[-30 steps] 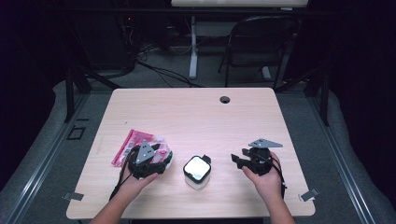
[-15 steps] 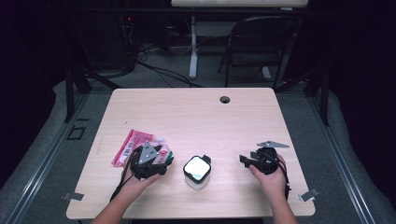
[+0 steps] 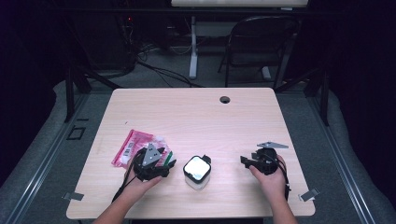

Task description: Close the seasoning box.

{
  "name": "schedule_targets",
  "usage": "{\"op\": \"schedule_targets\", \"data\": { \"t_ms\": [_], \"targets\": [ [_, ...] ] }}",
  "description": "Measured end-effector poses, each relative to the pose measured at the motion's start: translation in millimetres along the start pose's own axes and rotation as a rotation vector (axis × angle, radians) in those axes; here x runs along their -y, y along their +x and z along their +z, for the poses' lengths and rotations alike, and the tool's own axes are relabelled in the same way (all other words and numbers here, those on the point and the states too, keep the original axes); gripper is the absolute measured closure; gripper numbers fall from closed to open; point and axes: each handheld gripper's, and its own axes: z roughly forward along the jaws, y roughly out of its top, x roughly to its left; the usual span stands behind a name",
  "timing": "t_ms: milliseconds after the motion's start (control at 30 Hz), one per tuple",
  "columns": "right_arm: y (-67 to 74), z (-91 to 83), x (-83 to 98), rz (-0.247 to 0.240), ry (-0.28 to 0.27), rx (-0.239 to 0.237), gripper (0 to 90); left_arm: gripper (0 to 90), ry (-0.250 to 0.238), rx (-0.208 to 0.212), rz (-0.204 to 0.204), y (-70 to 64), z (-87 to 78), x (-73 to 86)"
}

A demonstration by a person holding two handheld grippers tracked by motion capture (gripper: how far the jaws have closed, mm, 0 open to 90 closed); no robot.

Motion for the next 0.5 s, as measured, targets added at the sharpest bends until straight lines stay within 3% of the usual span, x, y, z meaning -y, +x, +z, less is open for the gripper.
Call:
{"op": "schedule_targets", "data": {
  "t_ms": [500],
  "targets": [
    [1.6, -0.4, 0.8, 0.006, -0.002, -0.008, 43.2, 35.3, 0.003, 0.008, -0.005, -0.2, 3.1, 0.0]
  ]
}}
